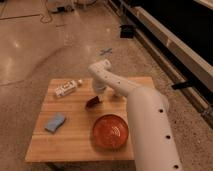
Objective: Drag the pepper across the table
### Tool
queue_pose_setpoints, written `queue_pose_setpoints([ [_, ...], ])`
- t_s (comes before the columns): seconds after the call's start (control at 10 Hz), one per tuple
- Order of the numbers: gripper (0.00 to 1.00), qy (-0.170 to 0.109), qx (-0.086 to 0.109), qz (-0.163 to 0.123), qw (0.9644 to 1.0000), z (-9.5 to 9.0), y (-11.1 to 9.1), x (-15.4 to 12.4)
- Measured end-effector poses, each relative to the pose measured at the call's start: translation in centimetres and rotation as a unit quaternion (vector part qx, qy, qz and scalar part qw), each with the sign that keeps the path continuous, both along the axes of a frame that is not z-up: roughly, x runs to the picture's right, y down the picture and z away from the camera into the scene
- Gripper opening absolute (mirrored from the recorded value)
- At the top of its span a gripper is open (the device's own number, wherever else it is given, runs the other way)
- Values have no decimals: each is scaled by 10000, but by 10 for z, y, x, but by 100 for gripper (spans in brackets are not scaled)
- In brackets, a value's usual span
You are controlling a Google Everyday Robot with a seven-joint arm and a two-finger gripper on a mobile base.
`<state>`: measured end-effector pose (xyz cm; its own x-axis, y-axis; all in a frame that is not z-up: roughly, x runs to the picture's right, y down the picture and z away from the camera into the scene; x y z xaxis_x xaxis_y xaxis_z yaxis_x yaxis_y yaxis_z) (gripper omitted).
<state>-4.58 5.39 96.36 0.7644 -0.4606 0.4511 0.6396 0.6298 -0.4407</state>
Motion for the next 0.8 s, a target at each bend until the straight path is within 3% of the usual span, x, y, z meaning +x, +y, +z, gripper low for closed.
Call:
queue_pose_setpoints([
  [0.2, 27, 22, 41, 67, 10000, -1, -3, 6],
  [0.4, 35, 10, 43, 121, 9999, -1, -2, 5],
  [0.5, 34, 59, 44, 130, 9999, -3, -4, 19],
  [0.6, 28, 62, 44, 140, 9999, -1, -2, 17],
  [0.8, 27, 70, 112, 151, 9998, 0, -2, 7],
])
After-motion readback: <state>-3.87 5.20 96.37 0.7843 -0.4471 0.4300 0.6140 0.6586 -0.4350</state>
